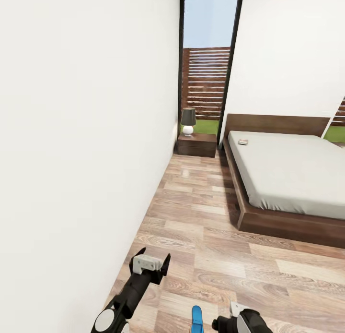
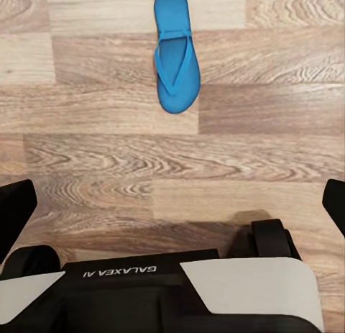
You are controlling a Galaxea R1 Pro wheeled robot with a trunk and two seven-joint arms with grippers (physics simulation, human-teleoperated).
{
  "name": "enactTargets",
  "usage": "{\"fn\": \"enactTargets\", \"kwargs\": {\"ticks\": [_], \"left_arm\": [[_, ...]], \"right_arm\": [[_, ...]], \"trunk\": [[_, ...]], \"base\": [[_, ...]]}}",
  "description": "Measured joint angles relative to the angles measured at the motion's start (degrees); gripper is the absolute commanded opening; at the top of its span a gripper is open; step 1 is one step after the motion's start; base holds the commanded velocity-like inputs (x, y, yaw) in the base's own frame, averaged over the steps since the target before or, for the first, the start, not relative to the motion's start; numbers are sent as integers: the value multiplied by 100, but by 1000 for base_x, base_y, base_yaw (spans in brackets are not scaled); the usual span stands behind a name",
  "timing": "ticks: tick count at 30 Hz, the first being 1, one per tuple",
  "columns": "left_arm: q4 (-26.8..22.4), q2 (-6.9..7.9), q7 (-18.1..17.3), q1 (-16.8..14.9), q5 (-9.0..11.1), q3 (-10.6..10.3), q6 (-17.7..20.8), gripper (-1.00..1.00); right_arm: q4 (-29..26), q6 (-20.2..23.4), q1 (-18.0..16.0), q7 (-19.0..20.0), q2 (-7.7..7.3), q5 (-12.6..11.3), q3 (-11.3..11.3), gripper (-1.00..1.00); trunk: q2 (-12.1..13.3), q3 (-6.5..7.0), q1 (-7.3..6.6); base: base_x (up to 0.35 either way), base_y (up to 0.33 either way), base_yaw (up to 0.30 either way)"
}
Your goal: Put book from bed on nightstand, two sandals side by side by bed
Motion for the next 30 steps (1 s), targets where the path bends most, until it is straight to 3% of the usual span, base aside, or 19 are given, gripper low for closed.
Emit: {"fn": "enactTargets", "kwargs": {"ticks": [4, 7, 12, 16, 20, 24, 28, 30], "left_arm": [[-112, 62, -174, -3, -2, -1, 8, 100], [-145, 126, -640, -3, -14, 1, 75, 100], [-148, 242, -1522, -132, -38, 25, 582, 100], [-143, 381, -1827, -341, -42, 33, 956, 100], [-141, 418, -1880, -428, -43, 35, 1092, 100], [-139, 390, -1514, -449, -42, 16, 1121, 100], [-129, 373, -886, -451, -17, -20, 1118, 100], [-126, 372, -831, -451, -14, -27, 1115, 100]], "right_arm": [[16, -1, 0, 5, 3, -2, 0, 100], [19, -1, 0, 6, 6, -2, 0, 100], [21, -1, 0, 6, 7, -2, 0, 100], [21, -1, 0, 6, 9, -3, 0, 100], [21, -89, 0, 6, 13, -2, 3, 100], [21, -282, 0, 6, 13, 0, 5, 100], [21, -306, 0, 6, 11, 0, 3, 100], [21, -308, 0, 6, 14, 0, 4, 100]], "trunk": [[0, 0, 0], [0, 0, 0], [0, 0, 0], [0, 0, 0], [0, 0, 0], [0, 0, 0], [-79, -35, 43], [-159, -71, 87]], "base": [[0, 0, 0], [0, 0, 0], [0, 0, 0], [0, 0, 0], [0, 0, 0], [0, 0, 0], [0, 0, 0], [0, 0, 0]]}}
